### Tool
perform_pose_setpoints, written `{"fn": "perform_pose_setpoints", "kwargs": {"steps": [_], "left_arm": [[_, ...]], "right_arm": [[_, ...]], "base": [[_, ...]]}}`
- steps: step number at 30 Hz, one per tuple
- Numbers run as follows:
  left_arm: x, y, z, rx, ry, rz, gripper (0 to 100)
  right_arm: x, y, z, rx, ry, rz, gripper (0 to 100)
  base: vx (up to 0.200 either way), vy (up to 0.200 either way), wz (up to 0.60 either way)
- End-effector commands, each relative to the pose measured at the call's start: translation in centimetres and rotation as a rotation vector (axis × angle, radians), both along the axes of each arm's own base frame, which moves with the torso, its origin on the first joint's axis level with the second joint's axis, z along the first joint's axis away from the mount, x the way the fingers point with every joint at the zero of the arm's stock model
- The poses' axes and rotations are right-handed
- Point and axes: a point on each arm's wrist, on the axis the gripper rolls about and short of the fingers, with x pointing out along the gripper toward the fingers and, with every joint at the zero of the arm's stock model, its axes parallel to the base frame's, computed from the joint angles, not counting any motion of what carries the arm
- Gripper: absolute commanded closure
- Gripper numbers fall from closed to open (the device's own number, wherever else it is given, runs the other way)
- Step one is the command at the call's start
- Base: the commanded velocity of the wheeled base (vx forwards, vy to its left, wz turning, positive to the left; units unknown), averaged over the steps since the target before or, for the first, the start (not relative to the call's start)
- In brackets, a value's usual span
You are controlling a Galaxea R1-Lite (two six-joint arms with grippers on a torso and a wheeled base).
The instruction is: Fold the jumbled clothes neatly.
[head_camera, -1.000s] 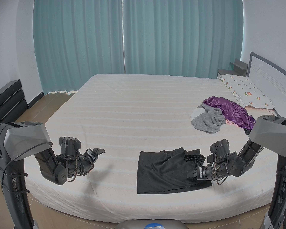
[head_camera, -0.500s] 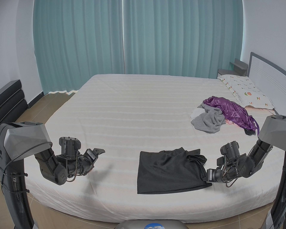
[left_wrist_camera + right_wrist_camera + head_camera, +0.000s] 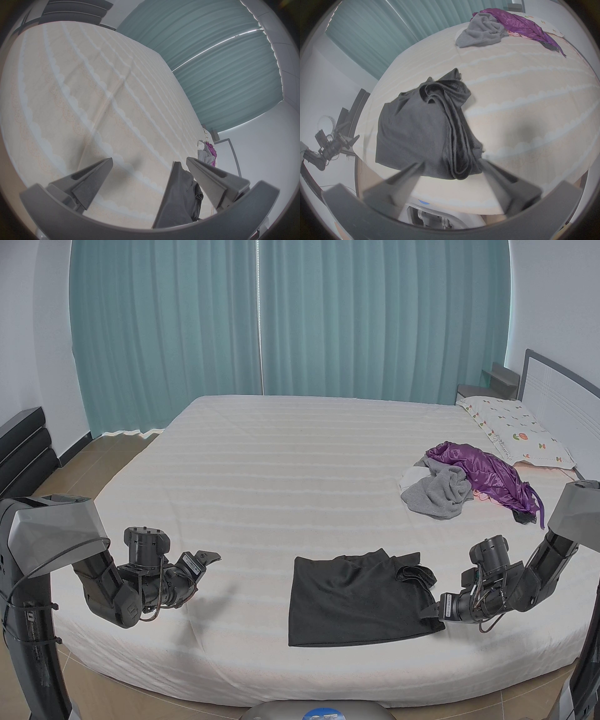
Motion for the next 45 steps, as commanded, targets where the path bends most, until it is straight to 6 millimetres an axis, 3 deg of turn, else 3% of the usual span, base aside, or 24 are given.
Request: {"fn": "perform_pose_setpoints", "kwargs": {"steps": [1,4,7,10,14,21,26,31,33,39,45], "left_arm": [[0.0,0.0,0.0,0.0,0.0,0.002,0],[0.0,0.0,0.0,0.0,0.0,0.0,0],[0.0,0.0,0.0,0.0,0.001,0.002,0],[0.0,0.0,0.0,-0.001,0.001,0.003,0],[0.0,0.0,0.0,-0.001,0.001,0.001,0],[0.0,0.0,-0.1,-0.001,0.001,0.003,0],[0.0,0.0,0.0,-0.002,0.0,0.003,0],[0.0,0.0,-0.1,-0.001,0.001,0.001,0],[0.0,0.0,-0.1,0.0,0.001,0.0,0],[0.0,0.0,-0.1,0.0,0.001,0.002,0],[0.0,0.0,-0.1,-0.001,0.001,0.003,0]], "right_arm": [[0.8,-0.2,2.6,0.037,-0.091,-0.024,0],[1.7,0.6,4.1,0.086,-0.143,-0.046,0],[3.1,2.7,5.2,0.158,-0.17,-0.07,0],[3.7,4.1,4.7,0.179,-0.152,-0.069,0],[5.1,7.4,2.0,0.194,-0.099,-0.062,0],[7.3,9.0,-0.7,0.166,-0.065,-0.084,0],[9.2,8.3,-1.0,0.143,-0.079,-0.134,0],[12.7,5.9,-2.0,0.056,-0.162,-0.281,0],[12.9,5.5,-2.0,0.05,-0.168,-0.296,0],[13.8,1.4,-1.9,0.035,-0.185,-0.396,0],[14.2,0.2,-0.7,0.09,-0.213,-0.408,0]], "base": [[0.0,0.0,0.0],[0.0,0.0,0.0],[0.0,0.0,0.0],[0.0,0.0,0.0],[0.0,0.0,0.0],[0.0,0.0,0.0],[0.0,0.0,0.0],[0.0,0.0,0.0],[0.0,0.0,0.0],[0.0,0.0,0.0],[0.0,0.0,0.0]]}}
